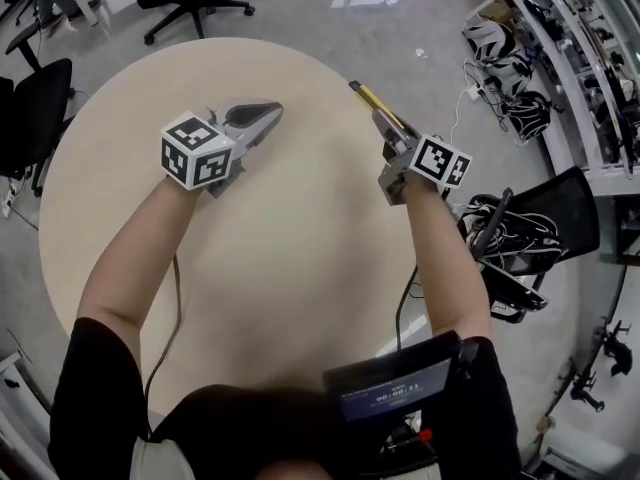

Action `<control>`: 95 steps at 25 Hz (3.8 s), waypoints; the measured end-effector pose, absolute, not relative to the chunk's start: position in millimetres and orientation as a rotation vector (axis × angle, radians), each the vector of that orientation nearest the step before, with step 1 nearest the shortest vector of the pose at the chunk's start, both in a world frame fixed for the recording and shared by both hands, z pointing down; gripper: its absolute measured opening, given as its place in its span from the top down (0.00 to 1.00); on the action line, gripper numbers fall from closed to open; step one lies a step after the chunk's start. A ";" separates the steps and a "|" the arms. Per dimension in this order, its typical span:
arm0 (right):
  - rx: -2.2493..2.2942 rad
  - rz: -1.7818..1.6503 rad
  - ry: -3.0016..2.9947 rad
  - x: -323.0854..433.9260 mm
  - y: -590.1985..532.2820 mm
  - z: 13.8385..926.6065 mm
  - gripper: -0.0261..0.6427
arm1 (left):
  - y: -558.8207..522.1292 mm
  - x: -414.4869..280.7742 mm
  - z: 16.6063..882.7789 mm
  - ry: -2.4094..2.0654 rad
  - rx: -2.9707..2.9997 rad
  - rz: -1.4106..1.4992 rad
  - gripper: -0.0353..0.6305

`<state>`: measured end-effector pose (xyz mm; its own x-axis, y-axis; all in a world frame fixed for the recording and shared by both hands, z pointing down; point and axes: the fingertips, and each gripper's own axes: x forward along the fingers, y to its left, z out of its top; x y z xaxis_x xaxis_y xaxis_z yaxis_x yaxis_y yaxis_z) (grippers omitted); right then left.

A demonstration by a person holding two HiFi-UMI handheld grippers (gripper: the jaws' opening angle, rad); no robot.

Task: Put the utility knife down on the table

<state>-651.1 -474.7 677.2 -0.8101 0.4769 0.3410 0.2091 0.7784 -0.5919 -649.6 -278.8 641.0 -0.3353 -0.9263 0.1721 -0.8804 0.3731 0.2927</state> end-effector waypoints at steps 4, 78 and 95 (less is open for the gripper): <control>-0.509 0.774 -2.456 -667.9 -466.6 697.3 0.83 | -281.3 -659.5 653.8 -2.328 1.582 -0.215 0.95; -0.372 0.582 -2.698 -473.4 -538.3 511.5 0.94 | -349.6 -518.1 470.1 -2.318 1.842 -0.186 0.95; -0.210 0.606 -2.901 -150.6 -651.2 384.8 0.94 | -494.0 -228.3 385.8 -2.024 2.192 -0.163 0.95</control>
